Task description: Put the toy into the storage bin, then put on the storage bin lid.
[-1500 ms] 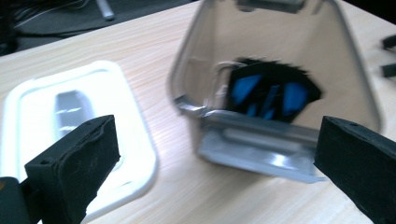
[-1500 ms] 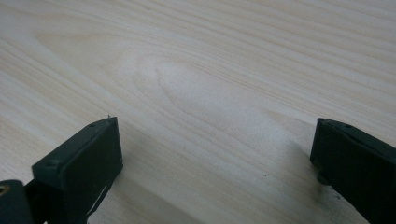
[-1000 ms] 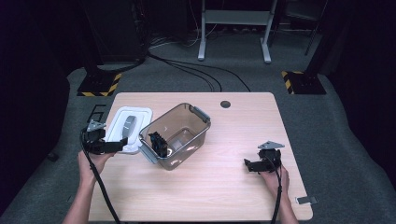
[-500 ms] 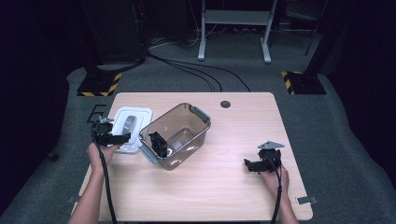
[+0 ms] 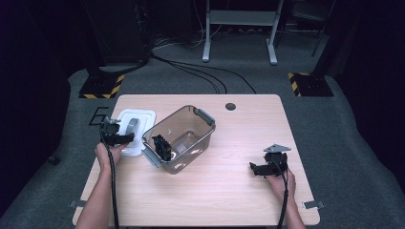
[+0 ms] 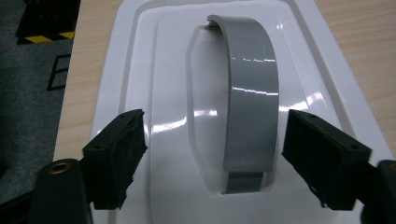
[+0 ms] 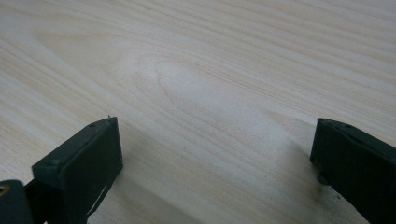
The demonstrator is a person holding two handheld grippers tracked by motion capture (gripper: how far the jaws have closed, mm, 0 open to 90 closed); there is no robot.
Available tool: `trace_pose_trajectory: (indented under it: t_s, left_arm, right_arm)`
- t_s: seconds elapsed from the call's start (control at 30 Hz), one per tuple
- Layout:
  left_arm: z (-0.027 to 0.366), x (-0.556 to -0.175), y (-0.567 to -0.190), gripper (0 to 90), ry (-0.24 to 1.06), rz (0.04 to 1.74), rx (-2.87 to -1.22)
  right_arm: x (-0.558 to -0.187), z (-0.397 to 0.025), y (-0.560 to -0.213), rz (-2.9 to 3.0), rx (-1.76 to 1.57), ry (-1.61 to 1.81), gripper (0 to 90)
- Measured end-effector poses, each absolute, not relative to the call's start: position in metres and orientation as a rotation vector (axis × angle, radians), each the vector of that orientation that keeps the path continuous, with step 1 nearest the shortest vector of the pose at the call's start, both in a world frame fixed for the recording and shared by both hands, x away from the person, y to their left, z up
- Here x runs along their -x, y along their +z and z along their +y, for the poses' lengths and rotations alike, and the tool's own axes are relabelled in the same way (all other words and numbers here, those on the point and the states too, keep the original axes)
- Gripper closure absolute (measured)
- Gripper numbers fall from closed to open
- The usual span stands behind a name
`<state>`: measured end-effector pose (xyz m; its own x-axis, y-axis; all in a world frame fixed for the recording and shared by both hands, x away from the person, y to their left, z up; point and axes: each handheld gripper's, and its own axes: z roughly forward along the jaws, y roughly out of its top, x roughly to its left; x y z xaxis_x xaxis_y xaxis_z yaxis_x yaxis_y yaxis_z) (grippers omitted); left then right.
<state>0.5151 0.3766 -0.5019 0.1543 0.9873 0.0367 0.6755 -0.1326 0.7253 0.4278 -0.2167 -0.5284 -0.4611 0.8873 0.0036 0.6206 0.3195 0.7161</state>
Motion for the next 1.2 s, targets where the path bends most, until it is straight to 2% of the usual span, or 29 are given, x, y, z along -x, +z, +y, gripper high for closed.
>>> trace_pose_trajectory:
  t_s: [0.13, 0.3, 0.6, 0.87, 1.2]
  left_arm:
    - [0.374, -0.517, -0.505, 36.8, 0.746, 1.555, -1.888]
    - [0.368, -0.519, -0.505, 66.4, 0.71, 1.522, -1.918]
    - [0.373, -0.509, -0.491, 67.4, 0.705, 1.514, -1.873]
    - [0.374, -0.501, -0.451, 67.4, 0.706, 1.454, -1.818]
    - [0.355, -0.488, -0.392, 67.4, 0.725, 1.281, -1.899]
  right_arm:
    - [-0.428, -0.217, -0.528, 2.2, -1.339, 0.931, 1.4]
    - [-0.428, -0.217, -0.528, 2.2, -1.339, 0.931, 1.4]
    - [-0.428, -0.217, -0.528, 2.2, -1.339, 0.931, 1.4]
    - [-0.428, -0.217, -0.528, 2.2, -1.337, 0.931, 1.4]
    - [-0.428, -0.217, -0.528, 2.199, -1.337, 0.931, 1.5]
